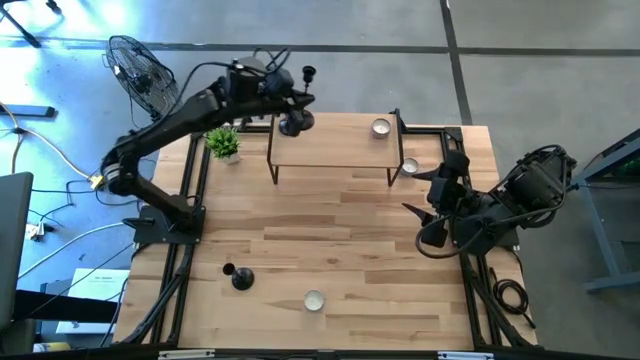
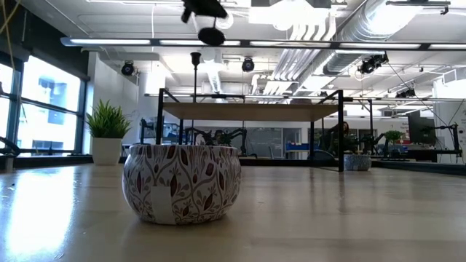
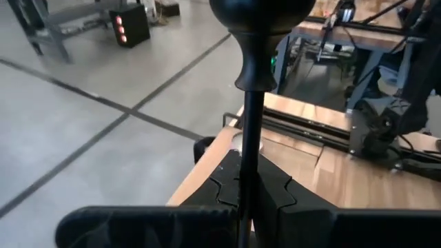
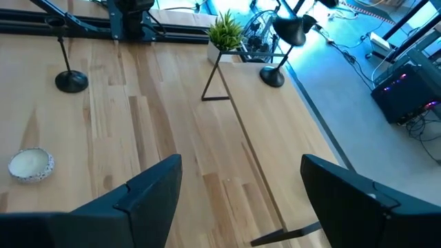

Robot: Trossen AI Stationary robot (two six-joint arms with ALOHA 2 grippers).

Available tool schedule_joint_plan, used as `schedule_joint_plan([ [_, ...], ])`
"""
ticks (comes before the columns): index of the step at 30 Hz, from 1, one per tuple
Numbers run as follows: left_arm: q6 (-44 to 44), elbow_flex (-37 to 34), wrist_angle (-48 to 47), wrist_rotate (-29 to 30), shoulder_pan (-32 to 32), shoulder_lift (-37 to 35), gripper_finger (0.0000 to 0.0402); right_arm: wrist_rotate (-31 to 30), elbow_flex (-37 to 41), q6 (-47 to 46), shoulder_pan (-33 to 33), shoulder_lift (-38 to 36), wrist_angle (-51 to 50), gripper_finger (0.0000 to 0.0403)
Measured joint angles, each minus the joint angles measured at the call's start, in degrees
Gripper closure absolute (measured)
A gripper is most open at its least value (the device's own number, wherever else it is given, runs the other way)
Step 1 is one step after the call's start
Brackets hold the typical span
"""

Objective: Pick & Place candle stick holders
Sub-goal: Put the right candle holder on the shelf

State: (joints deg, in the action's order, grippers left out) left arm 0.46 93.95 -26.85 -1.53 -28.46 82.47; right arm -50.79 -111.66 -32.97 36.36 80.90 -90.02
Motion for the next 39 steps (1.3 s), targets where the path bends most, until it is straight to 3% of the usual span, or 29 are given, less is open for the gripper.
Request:
schedule_joint_plan([
  [18, 2.3, -1.9, -11.0, 10.7, 0.0, -18.4, 0.0398, -0.1, 0.0, 0.9, 0.0, 0.0, 0.0, 0.0112],
  [23, -0.6, -14.3, -1.9, 11.3, 0.0, -27.1, 0.0398, -0.1, 0.0, 1.9, 0.0, 0.0, 0.0, 0.0112],
  [29, -4.1, -33.5, 18.1, 9.8, 0.0, -36.0, 0.0398, -1.3, 0.0, 2.6, 0.0, 0.0, 0.0, 0.0112],
  [34, -6.1, -42.9, 29.2, 6.2, 0.0, -36.6, 0.0398, -1.7, 0.0, 3.5, 0.0, 0.0, 0.0, 0.0112],
  [39, -8.2, -45.6, 31.9, 5.2, 0.0, -32.6, 0.0398, -2.5, 0.0, 3.9, 0.0, 0.0, 0.0, 0.0112],
])
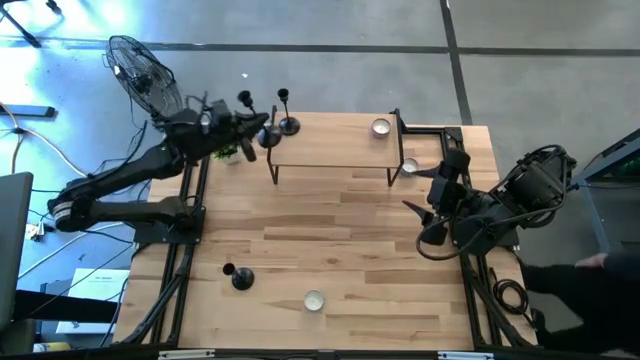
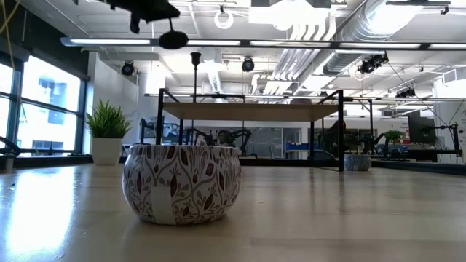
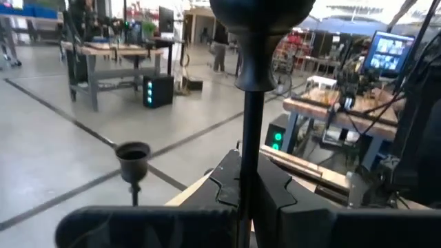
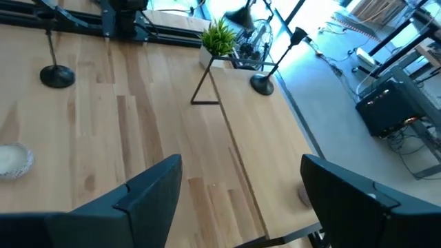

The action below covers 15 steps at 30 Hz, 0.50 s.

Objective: Pick & Place candle stick holders
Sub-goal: Put the right candle holder on the shelf

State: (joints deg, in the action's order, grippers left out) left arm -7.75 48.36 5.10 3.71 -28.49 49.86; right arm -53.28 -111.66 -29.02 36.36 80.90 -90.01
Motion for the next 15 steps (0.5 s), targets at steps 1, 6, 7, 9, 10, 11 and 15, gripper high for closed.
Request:
schedule_joint_plan([
  [1, 0.0, -0.1, 1.2, -0.3, 0.0, 1.0, 0.0398, -0.2, 0.0, 0.0, 0.0, 0.0, 0.0, 0.0112],
  [6, 2.3, -0.1, 7.9, -2.8, 0.0, 6.2, 0.0398, -0.2, 0.0, -0.2, 0.0, 0.0, 0.0, 0.0112],
  [7, 2.9, -0.1, 8.6, -3.0, -0.3, 7.1, 0.0397, -0.2, 0.0, -0.4, 0.0, 0.0, 0.0, 0.0112],
  [9, 2.9, -0.1, 8.7, -3.7, -1.9, 8.4, 0.0393, 0.1, 0.0, -0.5, 0.0, 0.0, 0.0, 0.0112],
  [10, 2.3, -0.1, 8.5, -4.5, -2.9, 9.0, 0.0393, 0.3, 0.0, -0.6, 0.0, 0.0, 0.0, 0.0112],
  [11, 1.3, -0.1, 8.3, -5.4, -3.9, 9.7, 0.0392, 0.6, 0.0, -0.8, 0.0, 0.0, 0.0, 0.0112],
  [15, -2.0, -0.1, 8.1, -11.6, -8.0, 12.3, 0.0396, 1.2, 0.0, -1.0, 0.0, 0.0, 0.0, 0.0112],
])
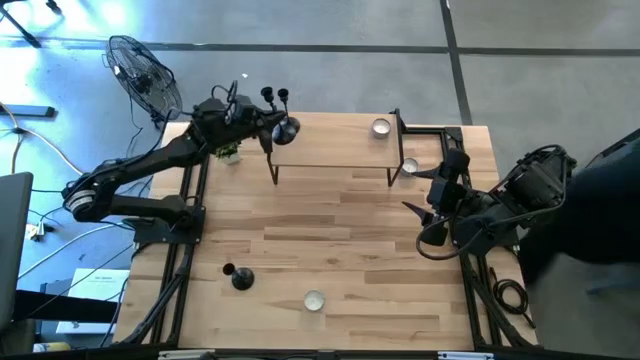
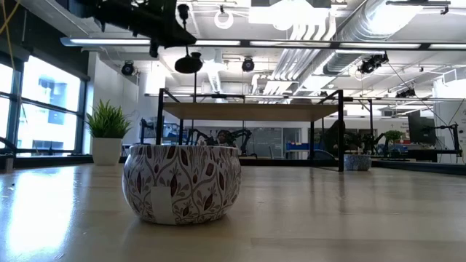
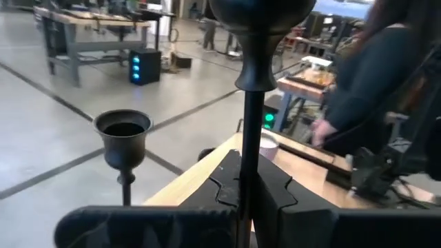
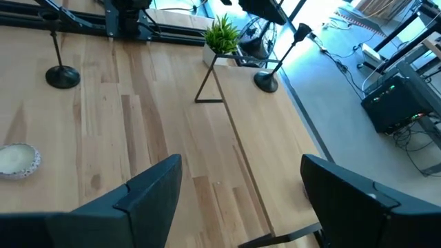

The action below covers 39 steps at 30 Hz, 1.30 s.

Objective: Pick & Place candle stick holders
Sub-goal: Put the right candle holder on the shelf

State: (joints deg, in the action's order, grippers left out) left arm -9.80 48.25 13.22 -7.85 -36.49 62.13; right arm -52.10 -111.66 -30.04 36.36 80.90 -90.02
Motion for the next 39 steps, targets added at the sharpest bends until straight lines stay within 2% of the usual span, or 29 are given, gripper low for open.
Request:
schedule_joint_plan([
  [7, -0.8, 0.0, 4.5, -2.2, -1.4, 3.3, 0.0396, 0.0, 0.0, 0.0, 0.0, 0.0, 0.0, 0.0112],
  [13, -0.6, 0.0, 4.3, -4.0, -1.1, 6.7, 0.0395, -0.5, 0.0, 0.4, 0.0, 0.0, 0.0, 0.0112],
  [29, 2.9, 0.0, 5.9, -2.2, 1.0, 12.7, 0.0395, -2.1, 0.0, 3.0, -1.4, 0.0, 0.1, 0.0112],
  [39, 7.0, 0.1, 6.3, -0.8, 1.0, 12.8, 0.0394, 1.9, 0.0, 6.6, -6.5, 0.0, 1.4, 0.0112],
])
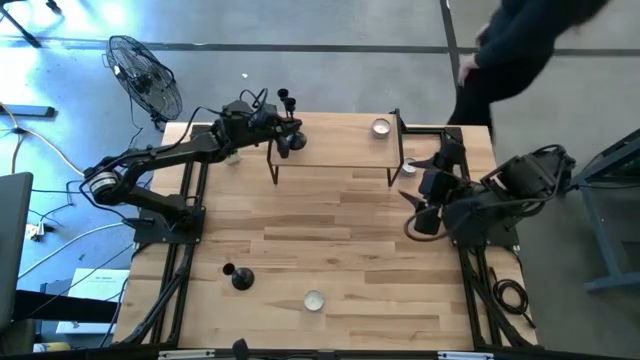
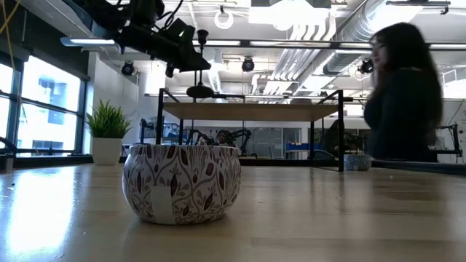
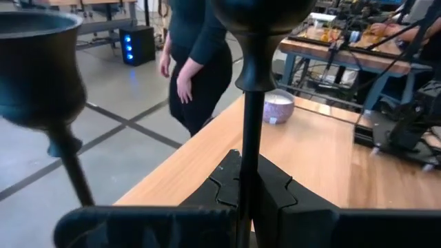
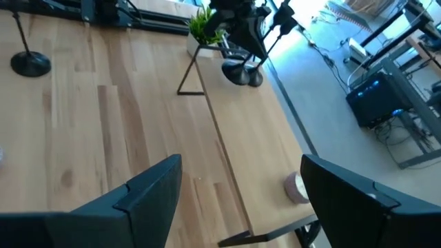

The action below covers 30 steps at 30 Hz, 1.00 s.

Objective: Pick & Place candle stick holders
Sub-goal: Put the right candle holder on the shelf

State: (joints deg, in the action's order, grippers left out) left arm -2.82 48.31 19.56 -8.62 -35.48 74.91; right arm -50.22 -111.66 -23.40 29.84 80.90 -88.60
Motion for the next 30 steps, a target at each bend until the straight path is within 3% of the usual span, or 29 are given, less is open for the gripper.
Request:
schedule_joint_plan([
  [12, 0.4, 0.0, 6.1, 0.8, 1.5, 6.3, 0.0394, 6.2, 0.0, 9.4, -5.7, 0.0, 7.8, 0.0112],
  [30, 4.0, 0.0, 5.8, -0.4, 1.4, 7.8, 0.0394, 8.6, 0.0, 11.1, -8.9, 0.0, 9.4, 0.0112],
])
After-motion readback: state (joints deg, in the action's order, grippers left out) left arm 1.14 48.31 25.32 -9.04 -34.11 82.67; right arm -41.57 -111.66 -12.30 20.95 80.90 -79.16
